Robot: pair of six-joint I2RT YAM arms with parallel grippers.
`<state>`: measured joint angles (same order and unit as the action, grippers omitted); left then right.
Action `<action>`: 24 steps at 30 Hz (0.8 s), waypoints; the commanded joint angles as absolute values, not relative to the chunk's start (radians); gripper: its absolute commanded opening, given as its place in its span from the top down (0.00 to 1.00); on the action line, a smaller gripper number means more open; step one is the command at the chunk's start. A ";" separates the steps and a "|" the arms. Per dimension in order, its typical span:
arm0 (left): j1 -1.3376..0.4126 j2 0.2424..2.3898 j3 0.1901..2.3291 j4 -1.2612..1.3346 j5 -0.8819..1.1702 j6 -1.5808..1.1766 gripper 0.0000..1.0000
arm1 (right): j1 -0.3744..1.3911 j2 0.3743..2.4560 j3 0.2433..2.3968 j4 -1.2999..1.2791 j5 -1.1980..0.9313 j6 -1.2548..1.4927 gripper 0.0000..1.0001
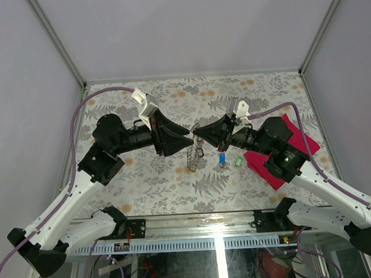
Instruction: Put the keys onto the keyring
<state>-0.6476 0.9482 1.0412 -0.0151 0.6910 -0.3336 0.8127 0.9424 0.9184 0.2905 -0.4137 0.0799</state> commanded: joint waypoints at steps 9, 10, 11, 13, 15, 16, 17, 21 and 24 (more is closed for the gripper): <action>-0.651 0.960 1.035 0.007 0.701 -0.321 0.75 | 0.816 0.911 0.945 0.413 -0.436 0.092 1.00; -0.651 0.959 1.035 0.008 0.699 -0.322 0.77 | 0.816 0.911 0.945 0.413 -0.434 0.092 1.00; -0.651 0.958 1.033 0.008 0.697 -0.322 0.79 | 0.816 0.911 0.945 0.413 -0.434 0.093 1.00; -0.651 0.952 1.033 0.008 0.693 -0.321 0.84 | 0.815 0.912 0.945 0.413 -0.433 0.092 1.00; -0.652 0.947 1.035 0.009 0.691 -0.321 0.92 | 0.816 0.914 0.944 0.411 -0.432 0.093 1.00; -0.651 0.944 1.035 0.010 0.689 -0.321 0.96 | 0.815 0.913 0.943 0.411 -0.430 0.095 1.00; -0.651 0.941 1.035 0.010 0.687 -0.319 0.99 | 0.815 0.913 0.944 0.412 -0.430 0.097 1.00; -0.652 0.922 1.027 0.021 0.687 -0.315 1.00 | 0.816 0.910 0.943 0.413 -0.415 0.117 1.00; -0.652 0.901 1.016 0.031 0.689 -0.302 1.00 | 0.815 0.905 0.947 0.409 -0.381 0.159 1.00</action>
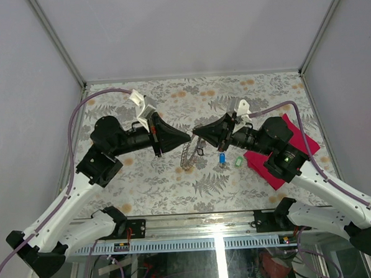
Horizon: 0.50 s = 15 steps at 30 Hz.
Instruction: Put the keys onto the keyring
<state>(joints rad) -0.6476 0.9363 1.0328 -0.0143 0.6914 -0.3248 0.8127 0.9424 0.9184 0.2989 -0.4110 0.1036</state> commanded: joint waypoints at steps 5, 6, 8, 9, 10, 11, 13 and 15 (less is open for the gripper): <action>-0.652 0.882 1.012 0.032 0.701 -0.274 1.00 | 0.816 0.909 0.949 0.428 -0.341 0.267 1.00; -0.652 0.883 1.014 0.032 0.704 -0.272 1.00 | 0.816 0.911 0.954 0.427 -0.336 0.284 1.00; -0.652 0.885 1.015 0.032 0.708 -0.272 1.00 | 0.816 0.914 0.960 0.419 -0.329 0.309 1.00; -0.652 0.887 1.016 0.032 0.710 -0.273 1.00 | 0.816 0.914 0.961 0.416 -0.326 0.319 1.00; -0.652 0.887 1.014 0.032 0.712 -0.274 1.00 | 0.816 0.914 0.961 0.416 -0.325 0.326 1.00; -0.652 0.889 1.015 0.032 0.711 -0.275 1.00 | 0.815 0.915 0.960 0.415 -0.323 0.332 1.00; -0.651 0.887 1.016 0.032 0.684 -0.284 0.99 | 0.816 0.912 0.955 0.418 -0.327 0.334 1.00; -0.651 0.881 1.012 0.032 0.637 -0.298 0.86 | 0.816 0.908 0.946 0.428 -0.338 0.316 1.00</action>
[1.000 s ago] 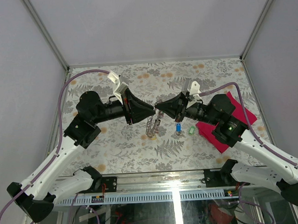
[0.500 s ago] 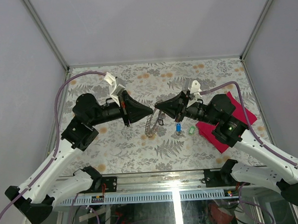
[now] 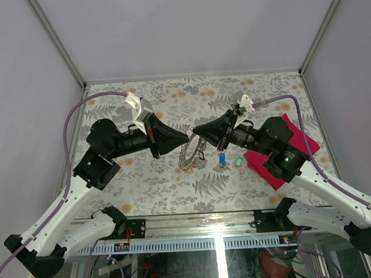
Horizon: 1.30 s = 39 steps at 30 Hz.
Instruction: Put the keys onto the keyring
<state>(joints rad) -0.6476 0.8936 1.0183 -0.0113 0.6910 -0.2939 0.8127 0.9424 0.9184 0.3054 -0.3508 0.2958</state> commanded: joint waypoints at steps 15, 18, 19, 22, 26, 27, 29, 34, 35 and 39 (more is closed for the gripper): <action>-0.650 0.892 1.003 0.055 0.618 -0.396 0.41 | 0.816 0.884 0.890 0.528 -0.442 0.255 1.00; -0.650 0.912 1.001 0.066 0.653 -0.420 0.41 | 0.816 0.885 0.895 0.531 -0.439 0.252 1.00; -0.650 0.917 1.000 0.069 0.660 -0.427 0.41 | 0.816 0.887 0.897 0.531 -0.437 0.253 1.00; -0.650 0.926 0.997 0.085 0.688 -0.441 0.45 | 0.816 0.887 0.900 0.531 -0.433 0.251 1.00; -0.650 0.926 0.999 0.093 0.708 -0.441 0.63 | 0.816 0.887 0.900 0.529 -0.430 0.250 1.00; -0.651 0.924 0.998 0.093 0.707 -0.439 0.67 | 0.816 0.887 0.899 0.528 -0.430 0.250 1.00; -0.651 0.917 0.997 0.092 0.697 -0.436 0.73 | 0.815 0.888 0.899 0.525 -0.428 0.250 1.00; -0.650 0.902 0.996 0.092 0.673 -0.428 0.82 | 0.816 0.887 0.900 0.513 -0.428 0.251 1.00; -0.650 0.902 0.996 0.091 0.669 -0.425 0.83 | 0.816 0.887 0.899 0.510 -0.427 0.252 1.00; -0.652 0.894 0.999 0.090 0.661 -0.417 0.88 | 0.815 0.886 0.901 0.503 -0.427 0.260 1.00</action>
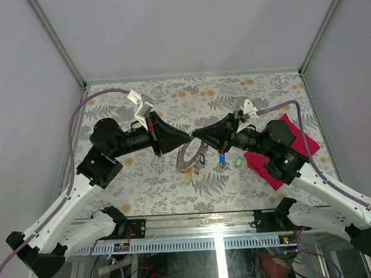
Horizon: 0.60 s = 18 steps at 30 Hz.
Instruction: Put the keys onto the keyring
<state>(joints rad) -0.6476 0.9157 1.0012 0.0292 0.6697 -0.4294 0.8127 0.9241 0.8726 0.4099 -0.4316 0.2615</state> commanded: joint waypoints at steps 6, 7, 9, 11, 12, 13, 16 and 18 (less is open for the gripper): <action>-0.651 0.883 0.993 0.097 0.665 -0.395 1.00 | 0.816 0.888 0.912 0.497 -0.388 0.342 1.00; -0.651 0.878 0.990 0.101 0.670 -0.389 1.00 | 0.816 0.891 0.917 0.490 -0.375 0.366 1.00; -0.651 0.869 0.983 0.111 0.681 -0.378 1.00 | 0.816 0.896 0.928 0.477 -0.348 0.417 1.00; -0.651 0.861 0.980 0.116 0.693 -0.366 1.00 | 0.816 0.903 0.938 0.463 -0.329 0.474 1.00; -0.651 0.860 0.979 0.116 0.698 -0.358 1.00 | 0.816 0.906 0.942 0.461 -0.322 0.502 1.00; -0.650 0.857 0.978 0.115 0.705 -0.349 1.00 | 0.816 0.910 0.946 0.457 -0.313 0.526 1.00; -0.652 0.849 0.982 0.102 0.715 -0.325 1.00 | 0.816 0.920 0.957 0.450 -0.305 0.578 1.00; -0.651 0.848 0.987 0.093 0.728 -0.309 1.00 | 0.816 0.923 0.961 0.450 -0.299 0.604 1.00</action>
